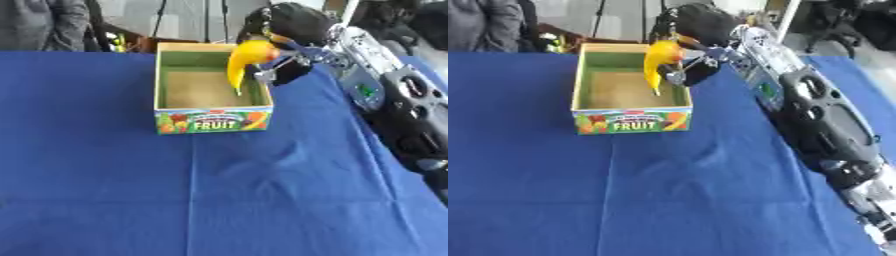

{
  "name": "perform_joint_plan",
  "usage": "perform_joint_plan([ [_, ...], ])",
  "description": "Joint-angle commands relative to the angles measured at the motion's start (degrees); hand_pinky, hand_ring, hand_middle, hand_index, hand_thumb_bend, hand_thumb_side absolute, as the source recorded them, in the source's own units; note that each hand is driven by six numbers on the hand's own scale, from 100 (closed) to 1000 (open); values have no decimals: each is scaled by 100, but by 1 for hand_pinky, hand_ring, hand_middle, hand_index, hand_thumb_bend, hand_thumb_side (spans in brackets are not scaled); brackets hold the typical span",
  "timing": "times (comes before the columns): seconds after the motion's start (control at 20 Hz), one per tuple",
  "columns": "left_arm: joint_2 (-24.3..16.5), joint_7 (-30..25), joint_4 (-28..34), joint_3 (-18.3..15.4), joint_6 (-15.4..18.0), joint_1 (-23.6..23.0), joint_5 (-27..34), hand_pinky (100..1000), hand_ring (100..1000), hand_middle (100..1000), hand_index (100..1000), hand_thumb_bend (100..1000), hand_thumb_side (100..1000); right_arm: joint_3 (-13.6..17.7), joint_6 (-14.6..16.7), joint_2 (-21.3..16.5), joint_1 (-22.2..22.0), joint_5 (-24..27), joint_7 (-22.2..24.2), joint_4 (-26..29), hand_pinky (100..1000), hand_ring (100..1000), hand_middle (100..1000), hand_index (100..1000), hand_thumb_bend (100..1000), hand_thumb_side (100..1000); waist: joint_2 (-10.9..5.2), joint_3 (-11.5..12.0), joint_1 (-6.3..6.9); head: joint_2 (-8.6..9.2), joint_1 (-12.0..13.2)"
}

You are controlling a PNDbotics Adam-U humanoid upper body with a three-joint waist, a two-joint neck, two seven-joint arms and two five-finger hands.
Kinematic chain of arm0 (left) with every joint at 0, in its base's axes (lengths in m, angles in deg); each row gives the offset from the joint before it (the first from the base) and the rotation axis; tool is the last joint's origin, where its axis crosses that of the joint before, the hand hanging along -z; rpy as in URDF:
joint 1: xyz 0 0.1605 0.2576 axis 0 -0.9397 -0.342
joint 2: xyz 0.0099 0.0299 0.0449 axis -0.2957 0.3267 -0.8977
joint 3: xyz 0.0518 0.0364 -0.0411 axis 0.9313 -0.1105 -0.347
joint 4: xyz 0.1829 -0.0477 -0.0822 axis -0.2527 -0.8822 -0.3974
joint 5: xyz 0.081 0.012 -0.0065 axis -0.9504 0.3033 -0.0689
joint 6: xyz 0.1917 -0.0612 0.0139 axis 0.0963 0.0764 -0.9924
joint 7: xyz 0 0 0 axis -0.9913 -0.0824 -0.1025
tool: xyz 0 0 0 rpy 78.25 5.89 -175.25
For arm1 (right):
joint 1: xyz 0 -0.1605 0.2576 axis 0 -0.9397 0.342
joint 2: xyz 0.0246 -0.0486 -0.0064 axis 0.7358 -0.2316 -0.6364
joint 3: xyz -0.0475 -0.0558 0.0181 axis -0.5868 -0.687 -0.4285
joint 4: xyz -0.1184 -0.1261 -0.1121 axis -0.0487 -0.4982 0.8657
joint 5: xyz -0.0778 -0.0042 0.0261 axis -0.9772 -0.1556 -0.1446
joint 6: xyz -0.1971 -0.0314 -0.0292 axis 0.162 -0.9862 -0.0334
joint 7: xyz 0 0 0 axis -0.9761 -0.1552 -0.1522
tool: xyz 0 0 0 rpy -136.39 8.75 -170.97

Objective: Pick up objects on the table and place them in the box.

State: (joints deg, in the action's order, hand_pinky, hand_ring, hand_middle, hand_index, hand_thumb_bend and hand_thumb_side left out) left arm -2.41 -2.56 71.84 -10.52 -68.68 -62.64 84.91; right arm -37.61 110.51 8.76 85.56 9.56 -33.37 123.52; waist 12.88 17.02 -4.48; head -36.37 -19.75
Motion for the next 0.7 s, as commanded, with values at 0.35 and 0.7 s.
perform_joint_plan([
  [0.35, -102, -77, 154, 67, 47, 156, -15, 641, 653, 603, 650, 256, 1000, 263, -62, -325, 156, -419, -286, -825, 651, 655, 604, 705, 197, 319, 36, 449, -22, 295, -263],
  [0.7, -98, -86, 155, 71, 52, 172, -31, 642, 652, 603, 650, 257, 1000, 295, -8, -312, 216, -855, -517, -1157, 653, 658, 603, 703, 201, 318, 83, 537, -48, 313, -409],
])
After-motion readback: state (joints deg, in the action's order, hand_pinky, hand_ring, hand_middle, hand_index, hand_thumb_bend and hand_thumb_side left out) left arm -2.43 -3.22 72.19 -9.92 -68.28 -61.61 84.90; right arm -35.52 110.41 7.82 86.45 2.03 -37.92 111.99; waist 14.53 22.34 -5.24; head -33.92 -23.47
